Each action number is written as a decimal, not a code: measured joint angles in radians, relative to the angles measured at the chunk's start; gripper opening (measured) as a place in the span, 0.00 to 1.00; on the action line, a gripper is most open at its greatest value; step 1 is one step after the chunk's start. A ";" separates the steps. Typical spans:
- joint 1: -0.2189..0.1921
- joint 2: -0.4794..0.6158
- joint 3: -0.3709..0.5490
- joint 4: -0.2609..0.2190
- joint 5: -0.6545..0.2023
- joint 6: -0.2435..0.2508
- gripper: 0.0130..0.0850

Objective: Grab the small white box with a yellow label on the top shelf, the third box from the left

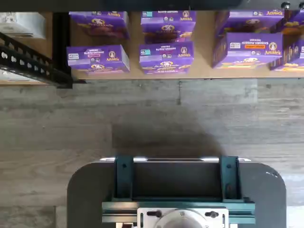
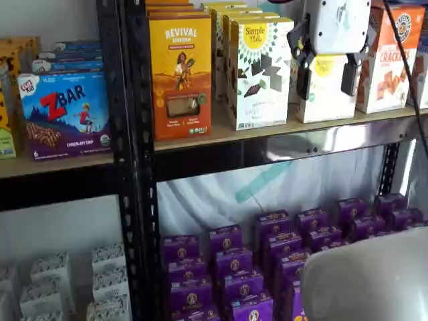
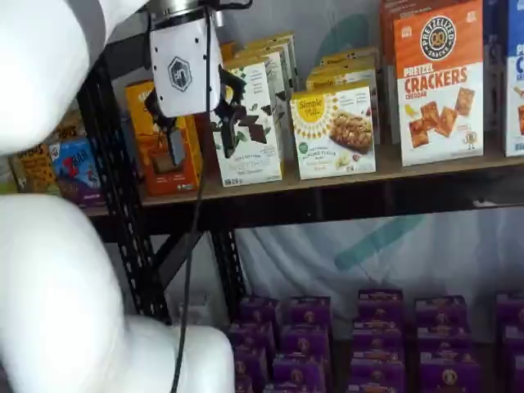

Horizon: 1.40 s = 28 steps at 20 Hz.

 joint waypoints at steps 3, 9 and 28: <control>-0.022 0.013 -0.011 0.025 0.022 -0.010 1.00; 0.013 0.005 0.006 -0.025 -0.030 0.002 1.00; -0.263 0.213 -0.036 -0.056 -0.357 -0.271 1.00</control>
